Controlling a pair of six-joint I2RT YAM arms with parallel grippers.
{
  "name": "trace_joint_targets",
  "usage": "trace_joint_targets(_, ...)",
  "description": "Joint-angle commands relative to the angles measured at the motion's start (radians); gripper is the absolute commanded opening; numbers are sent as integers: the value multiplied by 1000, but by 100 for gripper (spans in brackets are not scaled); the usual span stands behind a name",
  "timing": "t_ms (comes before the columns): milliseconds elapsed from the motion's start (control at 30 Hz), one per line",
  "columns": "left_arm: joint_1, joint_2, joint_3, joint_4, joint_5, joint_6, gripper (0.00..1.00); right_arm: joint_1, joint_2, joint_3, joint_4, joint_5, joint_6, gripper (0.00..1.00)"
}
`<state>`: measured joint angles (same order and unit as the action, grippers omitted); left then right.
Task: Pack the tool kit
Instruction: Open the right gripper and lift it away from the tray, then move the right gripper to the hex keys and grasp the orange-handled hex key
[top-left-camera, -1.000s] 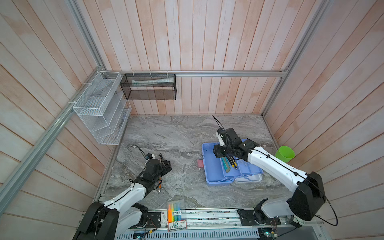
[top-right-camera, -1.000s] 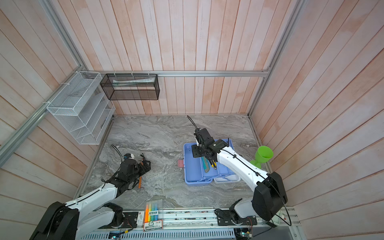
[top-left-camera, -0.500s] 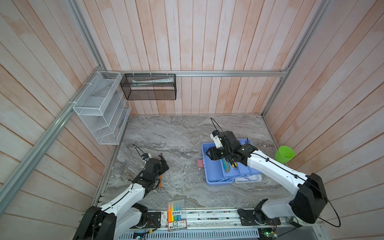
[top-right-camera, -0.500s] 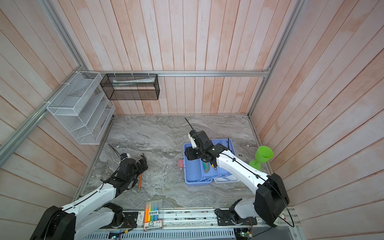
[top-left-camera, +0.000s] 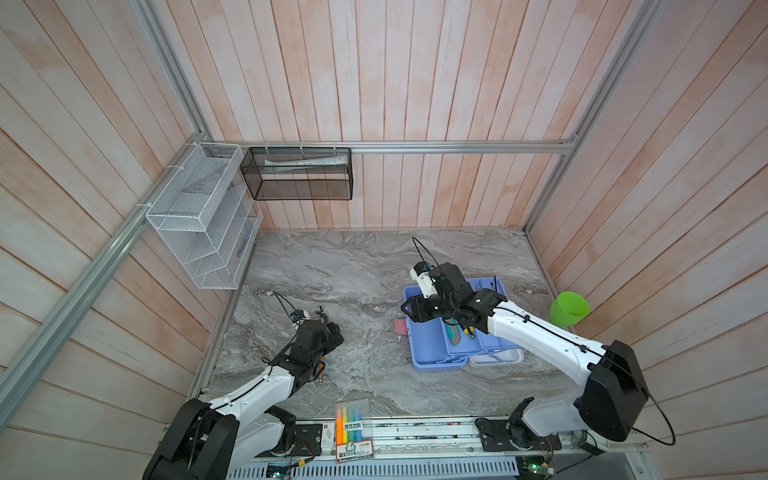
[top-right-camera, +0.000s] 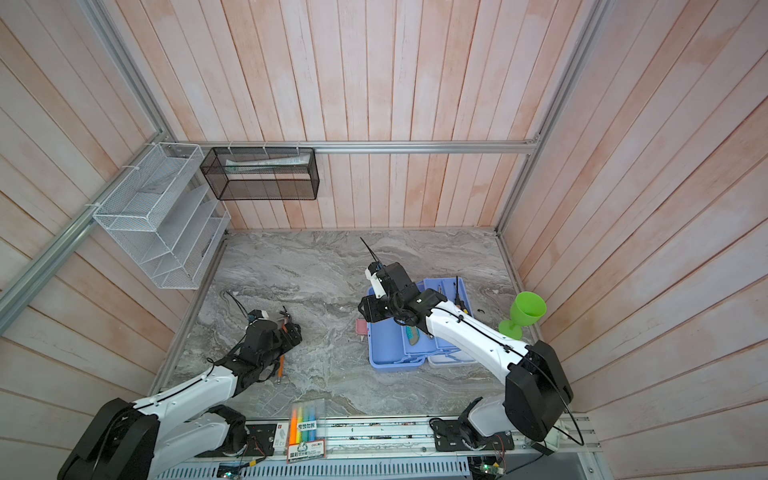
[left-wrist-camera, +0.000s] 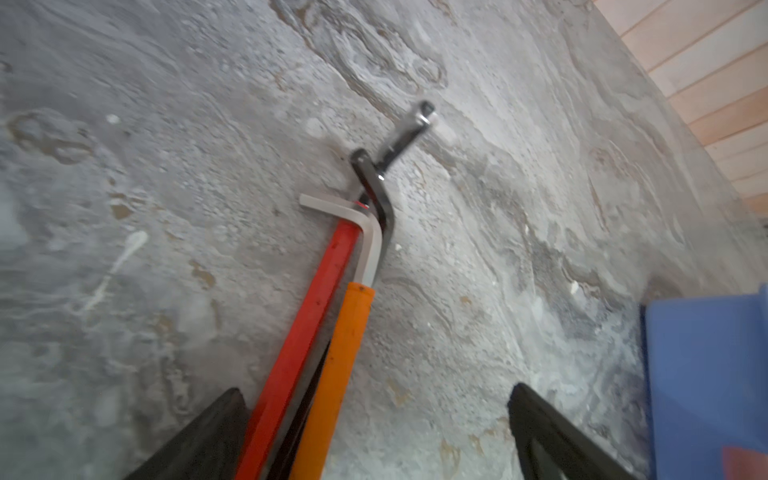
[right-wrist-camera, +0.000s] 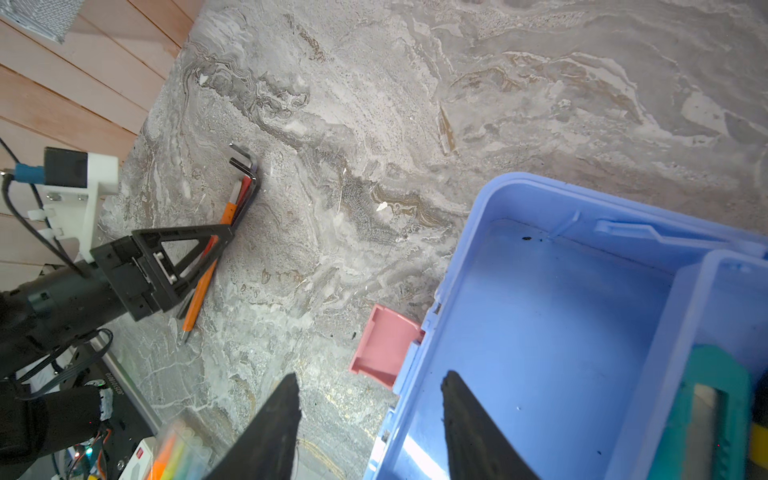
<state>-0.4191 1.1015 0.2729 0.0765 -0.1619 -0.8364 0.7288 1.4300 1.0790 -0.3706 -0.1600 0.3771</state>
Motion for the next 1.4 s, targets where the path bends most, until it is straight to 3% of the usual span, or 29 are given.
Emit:
trace_joint_targets(0,-64,-4,-27,77,32,-64,100,4,41,2,7,-16,-14,54)
trace_joint_targets(167,-83,-44,13,-51,-60,-73,100,63,118,59,-13,50,-54,54)
trace_joint_targets(367,-29,-206,81,-249,-160,0,100,190,306,139,101,-3,8,54)
trace_joint_targets(600,149,-401,76,-384,-132,78,100,284,581,386,24,52,76,48)
trace_joint_targets(900,263,-485,86,-453,-125,141,100,349,800,636,-122,136,79,47)
trace_joint_targets(1233,319,-507,45,-413,-42,153,100,402,967,876,-349,319,44,41)
trace_joint_targets(1367,321,-521,46,-426,-32,158,100,414,1024,959,-415,332,40,39)
